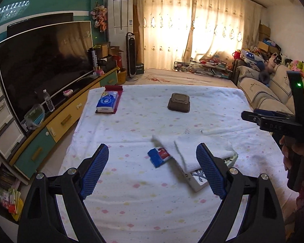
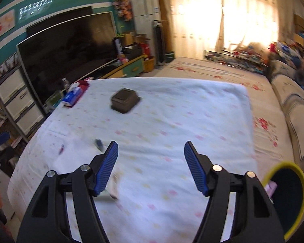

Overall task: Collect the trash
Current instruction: 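Reach the right tool to the brown square plastic container and grasp it, then carry the brown container over the yellow bin and open the right tool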

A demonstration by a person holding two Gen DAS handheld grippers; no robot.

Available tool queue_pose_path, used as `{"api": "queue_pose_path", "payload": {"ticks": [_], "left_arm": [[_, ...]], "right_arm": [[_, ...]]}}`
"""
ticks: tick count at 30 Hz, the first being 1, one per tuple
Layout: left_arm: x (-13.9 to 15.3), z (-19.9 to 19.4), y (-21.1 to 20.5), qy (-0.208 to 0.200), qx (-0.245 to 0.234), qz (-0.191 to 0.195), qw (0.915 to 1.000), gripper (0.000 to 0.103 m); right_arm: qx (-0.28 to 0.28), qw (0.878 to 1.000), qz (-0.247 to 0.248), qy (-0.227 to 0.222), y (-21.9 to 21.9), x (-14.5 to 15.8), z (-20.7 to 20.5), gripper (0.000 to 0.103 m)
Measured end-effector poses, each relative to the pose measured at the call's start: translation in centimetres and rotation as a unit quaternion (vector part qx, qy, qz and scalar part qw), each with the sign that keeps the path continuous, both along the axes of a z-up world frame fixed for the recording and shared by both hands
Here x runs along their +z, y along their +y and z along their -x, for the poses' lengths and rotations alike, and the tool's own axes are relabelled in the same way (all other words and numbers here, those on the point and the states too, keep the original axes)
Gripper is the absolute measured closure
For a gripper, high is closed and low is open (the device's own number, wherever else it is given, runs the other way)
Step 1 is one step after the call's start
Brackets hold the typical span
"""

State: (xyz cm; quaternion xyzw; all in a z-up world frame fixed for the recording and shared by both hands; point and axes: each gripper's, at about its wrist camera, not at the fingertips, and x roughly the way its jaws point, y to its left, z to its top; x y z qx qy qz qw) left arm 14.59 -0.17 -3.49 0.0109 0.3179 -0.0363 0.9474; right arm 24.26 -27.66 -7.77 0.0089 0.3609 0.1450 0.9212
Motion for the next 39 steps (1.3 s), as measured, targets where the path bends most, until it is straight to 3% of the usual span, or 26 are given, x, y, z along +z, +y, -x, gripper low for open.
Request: {"api": "queue_pose_path", "payload": {"ticks": [7, 16, 33, 39], "left_arm": [[-0.3, -1.1, 1.4, 0.007, 0.006, 0.008, 0.9999, 0.016], [-1.7, -2.6, 3.0, 0.024, 0.022, 0.022, 0.9992, 0.016], [-3.2, -4.0, 2.6, 0.04, 0.016, 0.031, 0.9986, 0.016], [-3.1, -3.9, 2.2, 0.04, 0.011, 0.029, 0.9987, 0.016]], "right_arm": [[0.046, 0.998, 0.024, 0.021, 6.8, -1.6, -9.2, 0.035], [0.07, 0.993, 0.085, 0.039, 11.5, -4.1, -16.3, 0.03], [0.071, 0.988, 0.119, 0.066, 12.4, -7.0, -18.5, 0.026], [0.063, 0.99, 0.106, 0.067, 11.9, -6.9, -18.2, 0.032]]}}
